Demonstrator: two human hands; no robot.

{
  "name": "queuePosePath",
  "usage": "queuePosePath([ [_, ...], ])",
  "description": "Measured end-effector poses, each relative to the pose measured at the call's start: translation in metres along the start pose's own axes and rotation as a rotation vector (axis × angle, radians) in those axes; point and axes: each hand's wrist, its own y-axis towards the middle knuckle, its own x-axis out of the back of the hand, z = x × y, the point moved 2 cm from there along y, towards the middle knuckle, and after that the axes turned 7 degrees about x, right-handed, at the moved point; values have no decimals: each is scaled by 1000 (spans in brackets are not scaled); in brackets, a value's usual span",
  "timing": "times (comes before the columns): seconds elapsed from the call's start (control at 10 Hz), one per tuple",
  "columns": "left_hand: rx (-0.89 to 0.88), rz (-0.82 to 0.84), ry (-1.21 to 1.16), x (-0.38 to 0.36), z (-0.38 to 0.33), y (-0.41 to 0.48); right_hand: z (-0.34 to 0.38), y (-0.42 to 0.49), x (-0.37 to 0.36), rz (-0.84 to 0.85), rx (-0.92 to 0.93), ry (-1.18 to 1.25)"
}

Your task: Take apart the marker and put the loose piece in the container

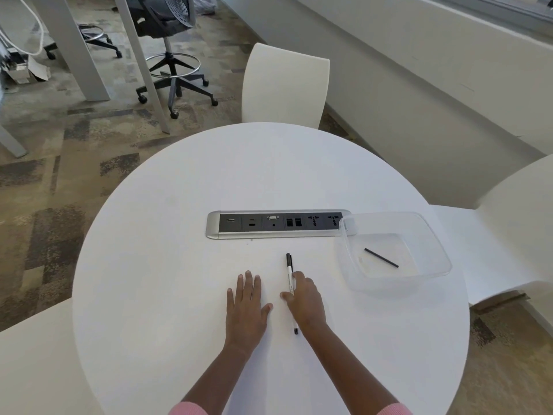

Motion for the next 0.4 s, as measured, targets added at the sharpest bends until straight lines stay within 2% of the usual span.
queuePosePath([
  [0.1,8,27,42,-6,2,1,-2,1,-1,-2,-2,13],
  [0.3,-21,-56,95,-9,-1,5,-7,-2,0,-9,21,50],
  [0.4,9,-110,97,-13,-2,10,-15,-2,5,-99,58,16],
])
